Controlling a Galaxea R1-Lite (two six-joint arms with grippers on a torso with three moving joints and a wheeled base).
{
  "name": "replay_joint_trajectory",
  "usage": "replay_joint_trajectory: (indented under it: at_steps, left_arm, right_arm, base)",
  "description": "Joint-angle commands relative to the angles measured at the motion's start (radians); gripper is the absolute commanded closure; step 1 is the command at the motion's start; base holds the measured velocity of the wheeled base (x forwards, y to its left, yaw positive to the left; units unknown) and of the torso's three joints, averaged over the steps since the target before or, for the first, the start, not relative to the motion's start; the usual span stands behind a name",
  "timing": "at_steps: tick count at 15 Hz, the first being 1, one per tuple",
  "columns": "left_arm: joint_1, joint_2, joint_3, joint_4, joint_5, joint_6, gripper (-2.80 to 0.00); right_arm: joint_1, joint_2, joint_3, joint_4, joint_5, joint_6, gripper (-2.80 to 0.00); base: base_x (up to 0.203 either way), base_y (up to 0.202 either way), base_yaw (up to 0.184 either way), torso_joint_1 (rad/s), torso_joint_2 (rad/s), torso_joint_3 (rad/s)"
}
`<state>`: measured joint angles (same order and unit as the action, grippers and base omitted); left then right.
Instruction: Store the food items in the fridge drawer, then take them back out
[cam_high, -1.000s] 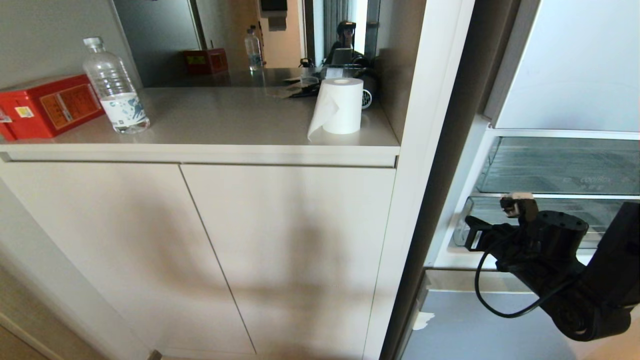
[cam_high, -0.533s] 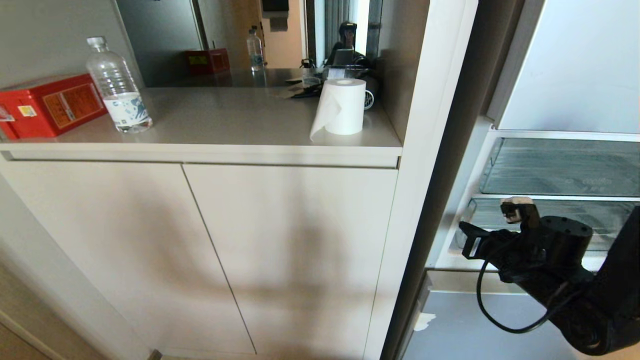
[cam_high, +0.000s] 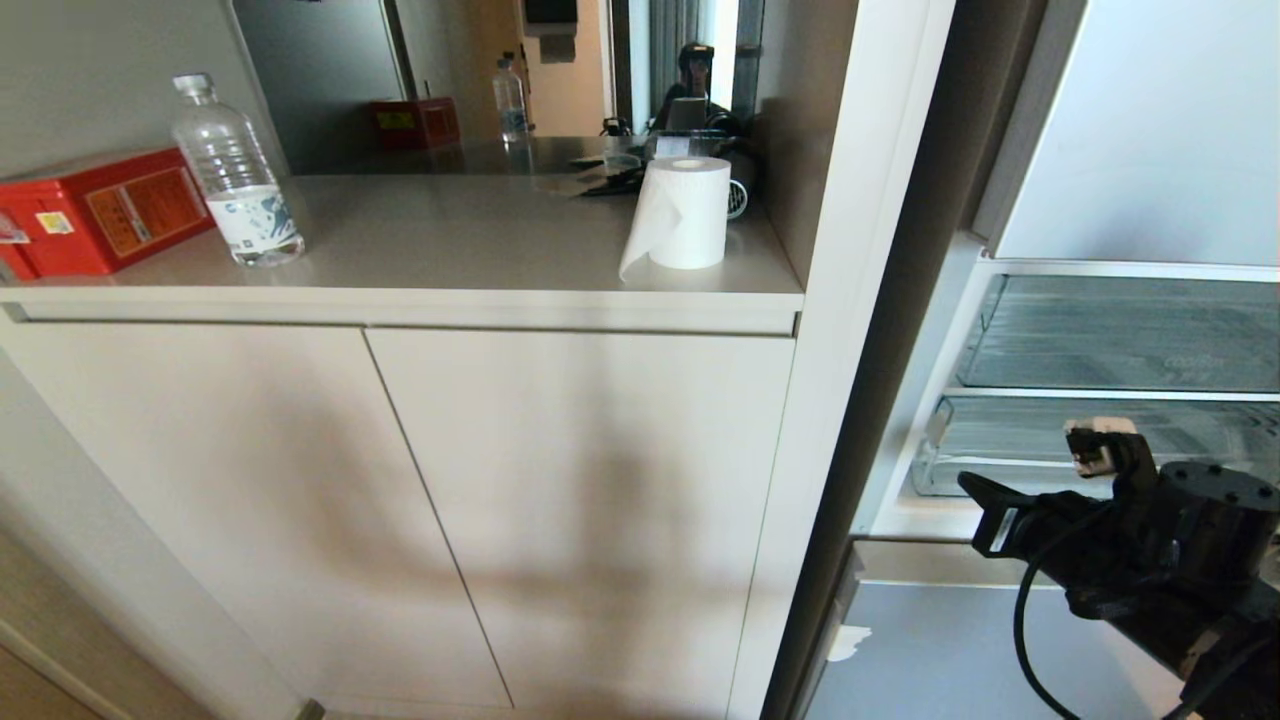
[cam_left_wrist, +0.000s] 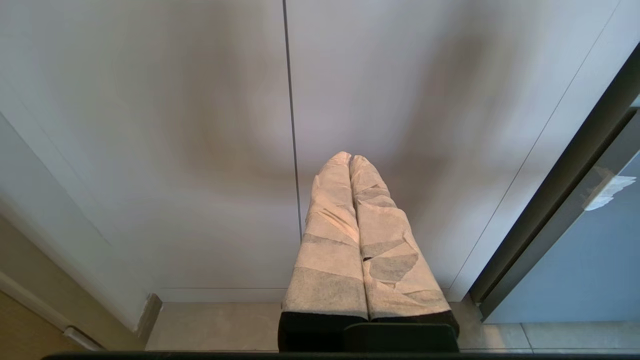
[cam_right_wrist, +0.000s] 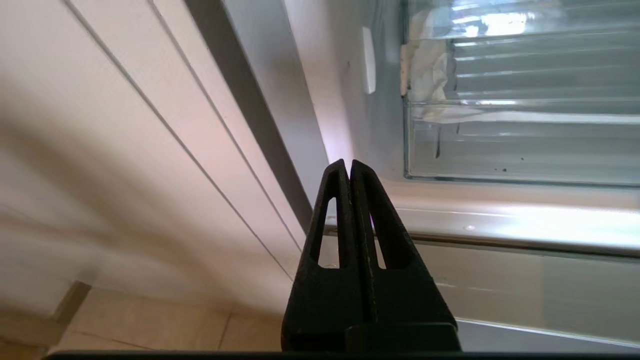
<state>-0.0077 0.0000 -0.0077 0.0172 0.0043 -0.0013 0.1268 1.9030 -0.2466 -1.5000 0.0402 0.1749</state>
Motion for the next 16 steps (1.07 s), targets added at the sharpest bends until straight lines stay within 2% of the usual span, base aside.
replay_joint_trajectory:
  at_steps: [1,2,6,9,16]
  left_arm:
    - [0.0,0.002,0.0,0.0,0.0,0.0,0.0]
    - [0.0,0.002,0.0,0.0,0.0,0.0,0.0]
    - [0.0,0.002,0.0,0.0,0.0,0.0,0.0]
    - [0.0,0.002,0.0,0.0,0.0,0.0,0.0]
    - [0.0,0.002,0.0,0.0,0.0,0.0,0.0]
  right_arm:
    - [-0.009,0.021,-0.005,-0.009,-0.002,0.017,0.0]
    - [-0.015,0.028,-0.006,-0.009,0.0,0.017,-2.8]
    - [-0.064,0.086,-0.068,-0.016,0.012,0.011,-2.8]
    - [-0.107,0.161,-0.099,-0.03,0.075,-0.03,-2.8]
    - [-0.114,0.18,-0.189,-0.03,0.078,-0.03,-2.8]
  base:
    - [0.0,0.0,0.0,0.0,0.0,0.0]
    - [0.0,0.0,0.0,0.0,0.0,0.0]
    - [0.0,0.0,0.0,0.0,0.0,0.0]
    - [0.0,0.0,0.0,0.0,0.0,0.0]
    - [0.0,0.0,0.0,0.0,0.0,0.0]
